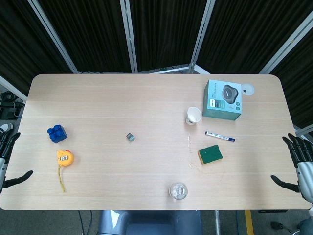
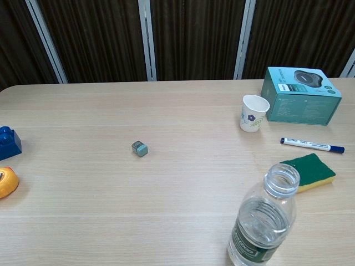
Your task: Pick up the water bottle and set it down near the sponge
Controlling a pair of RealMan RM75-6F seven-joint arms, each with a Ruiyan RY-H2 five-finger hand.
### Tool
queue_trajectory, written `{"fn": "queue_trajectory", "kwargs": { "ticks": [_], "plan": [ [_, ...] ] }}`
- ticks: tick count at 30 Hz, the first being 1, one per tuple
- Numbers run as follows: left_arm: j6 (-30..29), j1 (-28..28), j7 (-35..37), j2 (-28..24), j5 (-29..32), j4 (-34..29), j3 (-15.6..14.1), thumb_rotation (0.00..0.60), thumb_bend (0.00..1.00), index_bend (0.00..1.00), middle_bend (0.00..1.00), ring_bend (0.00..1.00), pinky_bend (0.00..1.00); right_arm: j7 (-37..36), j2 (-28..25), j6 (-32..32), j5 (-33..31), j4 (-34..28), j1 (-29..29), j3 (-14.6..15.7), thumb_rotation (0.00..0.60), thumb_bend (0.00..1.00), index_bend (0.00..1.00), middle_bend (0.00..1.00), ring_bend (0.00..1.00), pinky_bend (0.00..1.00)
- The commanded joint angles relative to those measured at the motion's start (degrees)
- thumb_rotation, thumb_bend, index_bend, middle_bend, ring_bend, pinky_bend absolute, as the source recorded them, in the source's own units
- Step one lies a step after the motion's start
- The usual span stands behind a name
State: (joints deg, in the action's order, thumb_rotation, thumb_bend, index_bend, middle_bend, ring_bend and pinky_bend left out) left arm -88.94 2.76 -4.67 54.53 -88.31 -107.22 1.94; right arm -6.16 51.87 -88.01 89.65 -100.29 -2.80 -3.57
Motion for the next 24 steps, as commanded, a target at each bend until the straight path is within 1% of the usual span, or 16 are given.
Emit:
{"fn": "queue_trajectory", "kwargs": {
  "ticks": [1, 5, 7, 9, 12, 13, 15, 16, 19, 20, 23, 24],
  "plan": [
    [0.0, 0.0, 0.0, 0.0, 0.0, 0.0, 0.0, 0.600, 0.00, 0.00, 0.00, 0.00, 0.00, 0.0, 0.0, 0.0, 0.0, 0.0, 0.0, 0.0, 0.600, 0.00, 0.00, 0.00, 0.00, 0.00],
    [0.4, 0.0, 0.4, -0.1, 0.3, 0.2, 0.0, 0.600, 0.00, 0.00, 0.00, 0.00, 0.00, -1.5, -0.7, 0.4, -0.2, -0.9, -0.2, -0.1, 0.600, 0.00, 0.00, 0.00, 0.00, 0.00],
    [0.5, 0.1, 0.4, -0.1, 0.8, 0.1, 0.2, 0.600, 0.00, 0.00, 0.00, 0.00, 0.00, -3.5, -1.4, 1.9, -0.2, -0.8, -0.9, 0.1, 0.600, 0.00, 0.00, 0.00, 0.00, 0.00],
    [0.5, 0.2, 0.4, 0.0, 0.7, 0.1, 0.3, 0.600, 0.00, 0.00, 0.00, 0.00, 0.00, -6.6, -2.0, 4.9, 0.1, 0.1, -2.2, 0.6, 0.600, 0.00, 0.00, 0.00, 0.00, 0.00],
    [0.6, 0.3, 0.6, 0.1, 0.6, -0.2, 0.4, 0.600, 0.00, 0.00, 0.00, 0.00, 0.00, -14.8, -2.6, 11.3, 1.9, 3.4, -5.2, 2.0, 0.600, 0.00, 0.00, 0.00, 0.00, 0.00],
    [0.7, 0.4, 0.7, 0.1, 0.5, -0.4, 0.3, 0.600, 0.00, 0.00, 0.00, 0.00, 0.00, -18.7, -2.5, 13.5, 3.2, 5.2, -6.5, 2.7, 0.600, 0.00, 0.00, 0.00, 0.00, 0.00],
    [1.0, 0.7, 0.7, 0.1, 0.4, -0.7, 0.5, 0.600, 0.00, 0.00, 0.00, 0.00, 0.00, -29.2, -1.6, 16.5, 8.0, 11.2, -9.4, 4.5, 0.600, 0.00, 0.00, 0.00, 0.00, 0.00],
    [1.3, 0.9, 0.6, 0.2, 0.5, -0.9, 0.6, 0.600, 0.00, 0.00, 0.00, 0.00, 0.00, -34.9, 0.0, 17.2, 11.6, 16.0, -11.0, 6.0, 0.600, 0.00, 0.00, 0.00, 0.00, 0.00],
    [1.4, 1.2, 0.0, 0.5, 0.8, -0.7, 0.8, 0.600, 0.00, 0.00, 0.00, 0.00, 0.00, -41.9, 5.3, 15.7, 17.1, 26.1, -13.1, 8.1, 0.600, 0.00, 0.00, 0.00, 0.00, 0.00],
    [1.6, 1.2, -0.4, 0.8, 1.4, -0.6, 1.0, 0.600, 0.00, 0.00, 0.00, 0.00, 0.00, -44.4, 8.4, 15.5, 19.5, 29.8, -14.3, 9.3, 0.600, 0.00, 0.00, 0.00, 0.00, 0.00],
    [2.3, 1.6, -2.5, 1.7, 3.0, -0.4, 1.4, 0.600, 0.00, 0.00, 0.00, 0.00, 0.00, -50.5, 14.9, 14.4, 23.4, 38.0, -17.1, 11.4, 0.600, 0.00, 0.00, 0.00, 0.00, 0.00],
    [2.5, 1.7, -3.0, 1.9, 3.4, -0.4, 1.5, 0.600, 0.00, 0.00, 0.00, 0.00, 0.00, -52.1, 16.1, 13.8, 24.2, 39.6, -17.7, 12.0, 0.600, 0.00, 0.00, 0.00, 0.00, 0.00]
  ]
}}
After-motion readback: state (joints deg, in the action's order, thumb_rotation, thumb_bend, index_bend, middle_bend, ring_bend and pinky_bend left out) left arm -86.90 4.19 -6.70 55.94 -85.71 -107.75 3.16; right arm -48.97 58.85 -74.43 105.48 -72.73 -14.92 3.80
